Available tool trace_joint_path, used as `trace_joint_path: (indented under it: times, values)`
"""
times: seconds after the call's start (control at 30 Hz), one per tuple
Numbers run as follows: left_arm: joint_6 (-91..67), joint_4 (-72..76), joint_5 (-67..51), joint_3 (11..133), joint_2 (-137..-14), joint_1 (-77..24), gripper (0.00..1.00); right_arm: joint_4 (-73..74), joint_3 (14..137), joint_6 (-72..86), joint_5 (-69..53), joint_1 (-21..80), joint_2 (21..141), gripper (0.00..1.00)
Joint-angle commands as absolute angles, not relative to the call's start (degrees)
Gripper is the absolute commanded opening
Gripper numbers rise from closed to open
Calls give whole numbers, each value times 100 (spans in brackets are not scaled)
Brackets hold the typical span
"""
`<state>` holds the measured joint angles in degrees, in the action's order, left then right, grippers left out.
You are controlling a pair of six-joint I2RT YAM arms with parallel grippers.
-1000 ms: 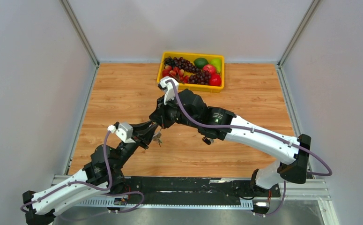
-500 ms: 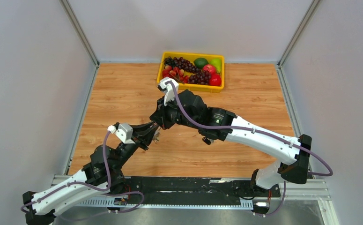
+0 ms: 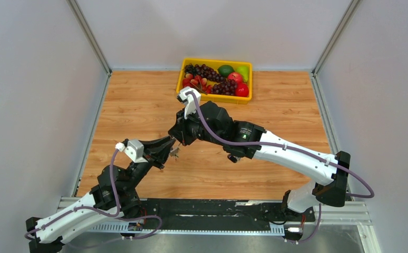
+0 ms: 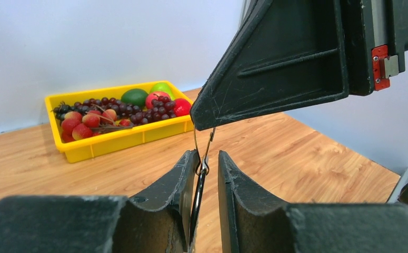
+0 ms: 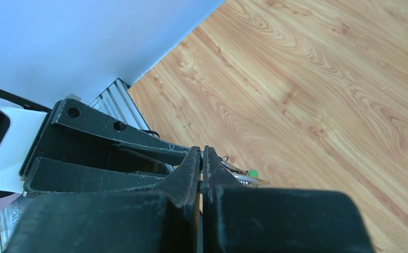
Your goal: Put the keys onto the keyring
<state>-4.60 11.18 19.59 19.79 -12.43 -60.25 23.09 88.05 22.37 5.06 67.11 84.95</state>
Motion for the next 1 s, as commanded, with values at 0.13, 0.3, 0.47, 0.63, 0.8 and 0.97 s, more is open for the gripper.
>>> trace_joint_path:
  times: [0.13, 0.3, 0.47, 0.63, 0.8, 0.97]
  values:
    - [-416, 1295, 1880, 1971, -1243, -6031, 32, 1982, 8965, 2215, 596, 6776, 8296, 0]
    - [-404, 1384, 1837, 1961, -1246, -6030, 32, 1986, 8984, 2206, 584, 6787, 8314, 0]
    - [-381, 1404, 1827, 1960, -1280, -6029, 24, 1985, 9009, 2194, 588, 6793, 8323, 0]
    - [-374, 1382, 1861, 1981, -1344, -6034, 1, 1979, 9012, 2197, 583, 6811, 8330, 0]
    - [-421, 1477, 1914, 1934, -1219, -6032, 0, 1986, 8964, 2197, 592, 6829, 8308, 0]
    - [-531, 1458, 1963, 2023, -1202, -6029, 1, 1984, 8902, 2197, 588, 6851, 8307, 0]
